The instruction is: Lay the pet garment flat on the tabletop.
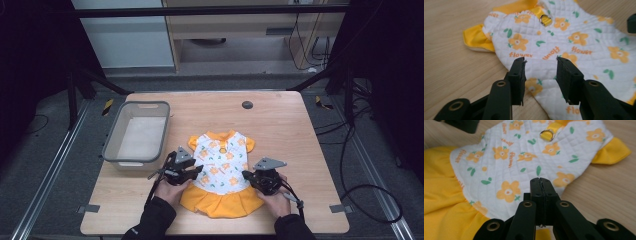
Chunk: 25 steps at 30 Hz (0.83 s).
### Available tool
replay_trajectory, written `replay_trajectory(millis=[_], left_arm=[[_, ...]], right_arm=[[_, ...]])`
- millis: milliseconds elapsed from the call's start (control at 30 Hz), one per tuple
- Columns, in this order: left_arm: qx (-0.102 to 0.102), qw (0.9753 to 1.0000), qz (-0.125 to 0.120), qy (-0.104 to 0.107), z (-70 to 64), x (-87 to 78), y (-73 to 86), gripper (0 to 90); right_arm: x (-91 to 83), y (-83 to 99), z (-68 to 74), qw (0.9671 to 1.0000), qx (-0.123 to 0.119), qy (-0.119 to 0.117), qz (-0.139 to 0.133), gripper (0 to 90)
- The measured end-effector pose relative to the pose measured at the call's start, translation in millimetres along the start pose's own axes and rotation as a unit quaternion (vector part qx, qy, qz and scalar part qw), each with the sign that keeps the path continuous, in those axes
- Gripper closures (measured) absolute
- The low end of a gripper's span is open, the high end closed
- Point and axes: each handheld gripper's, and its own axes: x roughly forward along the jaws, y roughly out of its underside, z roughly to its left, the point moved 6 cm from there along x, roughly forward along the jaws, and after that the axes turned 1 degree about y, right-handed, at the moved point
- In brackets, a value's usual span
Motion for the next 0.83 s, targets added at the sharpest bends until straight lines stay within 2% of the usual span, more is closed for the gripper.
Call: replay_trajectory(millis=[167,300,433,667,833], left_arm=[[0.003,0.9996,-0.024,0.016,0.3,-27.1,6.8,44.8],[0.011,0.9996,-0.025,0.011,4.0,-42.5,24.9,40.2],[0.015,0.9993,-0.029,0.02,6.5,-55.4,37.7,35.7],[0.003,0.9997,-0.026,0.004,17.9,-75.7,57.1,31.1],[-0.008,0.9997,-0.02,-0.007,28.6,-81.9,69.8,30.0]], right_arm=[[-17.4,-3.0,-16.4,0.9992,0.013,0.023,-0.028,83.0],[-30.5,1.4,-32.4,0.998,0.026,0.043,-0.038,77.2],[-41.6,5.8,-45.1,0.9963,0.038,0.062,-0.045,66.3],[-51.6,14.3,-61.7,0.9934,0.054,0.09,-0.045,50.9],[-55.2,23.4,-73.5,0.9906,0.058,0.118,-0.039,40.9]])
